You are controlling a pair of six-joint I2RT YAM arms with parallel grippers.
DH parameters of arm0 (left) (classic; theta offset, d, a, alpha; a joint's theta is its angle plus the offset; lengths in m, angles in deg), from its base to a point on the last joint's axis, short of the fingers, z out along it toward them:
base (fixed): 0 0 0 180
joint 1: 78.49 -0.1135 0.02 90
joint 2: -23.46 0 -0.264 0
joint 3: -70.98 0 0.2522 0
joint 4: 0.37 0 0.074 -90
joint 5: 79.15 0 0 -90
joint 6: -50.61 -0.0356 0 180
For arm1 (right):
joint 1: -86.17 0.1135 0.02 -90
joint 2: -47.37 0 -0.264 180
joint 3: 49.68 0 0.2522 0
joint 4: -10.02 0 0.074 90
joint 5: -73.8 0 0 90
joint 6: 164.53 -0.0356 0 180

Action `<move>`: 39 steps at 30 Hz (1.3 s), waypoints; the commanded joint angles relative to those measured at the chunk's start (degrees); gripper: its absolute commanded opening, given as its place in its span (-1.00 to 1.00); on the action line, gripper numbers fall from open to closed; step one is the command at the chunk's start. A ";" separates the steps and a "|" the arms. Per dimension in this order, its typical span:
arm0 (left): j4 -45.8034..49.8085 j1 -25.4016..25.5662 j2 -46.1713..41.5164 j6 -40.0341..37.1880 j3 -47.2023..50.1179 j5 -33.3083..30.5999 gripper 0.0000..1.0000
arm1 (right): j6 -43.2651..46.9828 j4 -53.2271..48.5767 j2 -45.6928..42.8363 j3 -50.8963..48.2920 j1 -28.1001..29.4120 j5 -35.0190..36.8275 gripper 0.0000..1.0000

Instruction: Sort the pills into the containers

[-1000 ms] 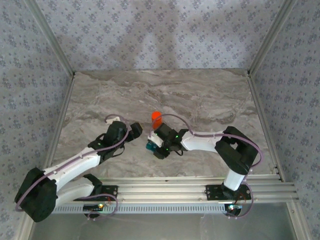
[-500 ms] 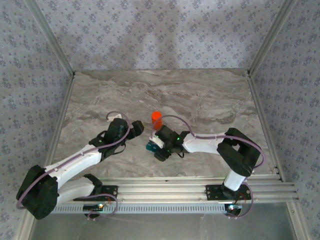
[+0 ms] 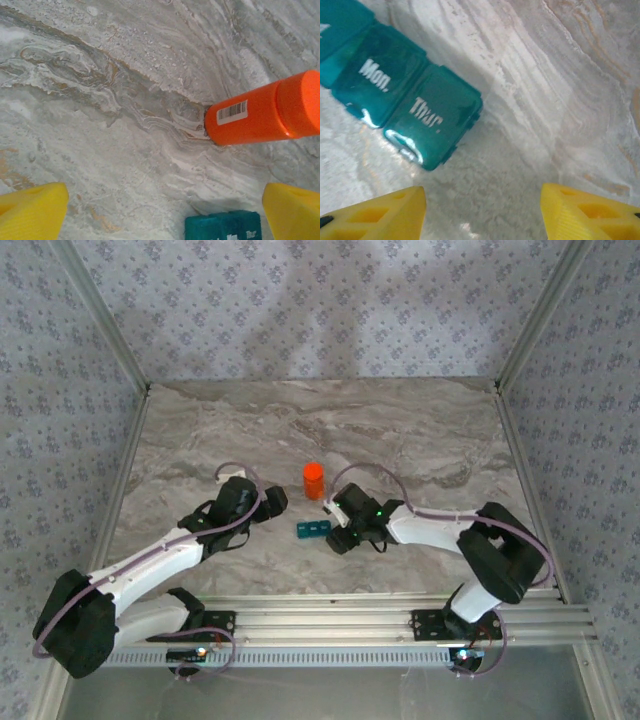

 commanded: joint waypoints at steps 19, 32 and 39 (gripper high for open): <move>12.24 18.04 10.72 -14.57 -8.28 -14.95 0.99 | -10.56 0.44 1.82 6.91 -5.58 -8.05 0.47; 7.28 20.27 3.51 -14.22 0.14 -14.91 0.98 | -11.00 2.21 6.82 7.58 -5.04 -6.31 0.46; 6.61 20.29 1.91 -14.21 2.35 -11.76 0.98 | -11.41 3.09 8.11 7.15 -5.08 -6.88 0.44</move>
